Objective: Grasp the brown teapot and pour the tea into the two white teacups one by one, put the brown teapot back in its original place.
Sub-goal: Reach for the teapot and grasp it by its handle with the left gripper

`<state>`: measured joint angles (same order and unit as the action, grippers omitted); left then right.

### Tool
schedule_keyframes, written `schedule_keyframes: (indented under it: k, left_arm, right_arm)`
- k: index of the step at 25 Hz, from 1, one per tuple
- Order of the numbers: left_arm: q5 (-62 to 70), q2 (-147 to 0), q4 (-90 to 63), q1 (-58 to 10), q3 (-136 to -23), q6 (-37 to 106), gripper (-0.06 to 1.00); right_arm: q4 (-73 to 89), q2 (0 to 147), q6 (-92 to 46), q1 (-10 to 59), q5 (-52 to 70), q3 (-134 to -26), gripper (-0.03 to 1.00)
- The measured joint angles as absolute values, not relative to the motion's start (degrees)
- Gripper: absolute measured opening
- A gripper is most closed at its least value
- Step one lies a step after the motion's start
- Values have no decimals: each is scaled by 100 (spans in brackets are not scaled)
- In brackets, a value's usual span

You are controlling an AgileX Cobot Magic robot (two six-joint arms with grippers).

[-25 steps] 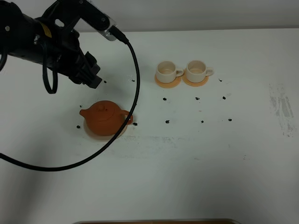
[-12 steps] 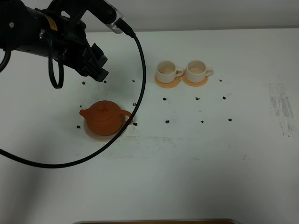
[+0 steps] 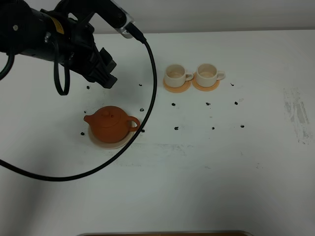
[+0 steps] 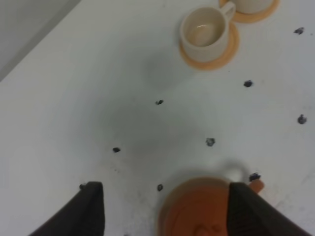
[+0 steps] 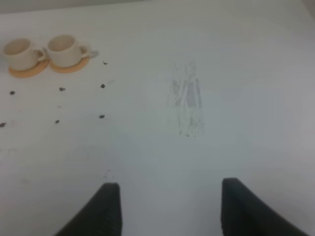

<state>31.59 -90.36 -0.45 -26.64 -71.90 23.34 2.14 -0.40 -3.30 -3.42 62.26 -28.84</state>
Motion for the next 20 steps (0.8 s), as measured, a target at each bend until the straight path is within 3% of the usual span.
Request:
schedule_keyframes:
  k: [11, 20]
  left_arm:
    - [3774, -9572, -34, -3370, -7219, 1894, 56]
    - [3131, -10666, 226, -3423, -7557, 1890, 56]
  right_arm:
    - [218, -40, -325, -342, 6226, -2884, 48]
    - [218, -40, -325, -342, 6226, -2884, 48]
